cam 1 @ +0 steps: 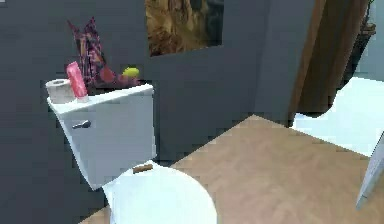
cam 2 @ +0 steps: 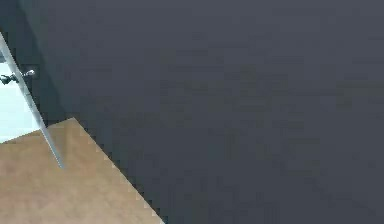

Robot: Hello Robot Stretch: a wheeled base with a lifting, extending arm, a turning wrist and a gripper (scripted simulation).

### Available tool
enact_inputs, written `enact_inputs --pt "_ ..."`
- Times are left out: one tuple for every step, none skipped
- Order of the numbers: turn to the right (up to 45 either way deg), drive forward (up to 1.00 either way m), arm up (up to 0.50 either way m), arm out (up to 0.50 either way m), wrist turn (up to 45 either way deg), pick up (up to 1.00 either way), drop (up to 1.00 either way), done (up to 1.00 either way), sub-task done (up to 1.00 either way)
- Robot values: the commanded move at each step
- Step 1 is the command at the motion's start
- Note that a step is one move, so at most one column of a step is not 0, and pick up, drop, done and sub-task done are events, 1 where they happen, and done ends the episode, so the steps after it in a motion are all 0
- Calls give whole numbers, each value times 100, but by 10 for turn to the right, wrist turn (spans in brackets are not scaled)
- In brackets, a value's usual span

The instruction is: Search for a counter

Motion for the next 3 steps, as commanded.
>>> enact_inputs --pt "450 0 0 0 0 0 0 0 0" --pt "120 0 0 0 0 0 0 0 0" --pt "0 60 0 0 0 0 0 0 0"
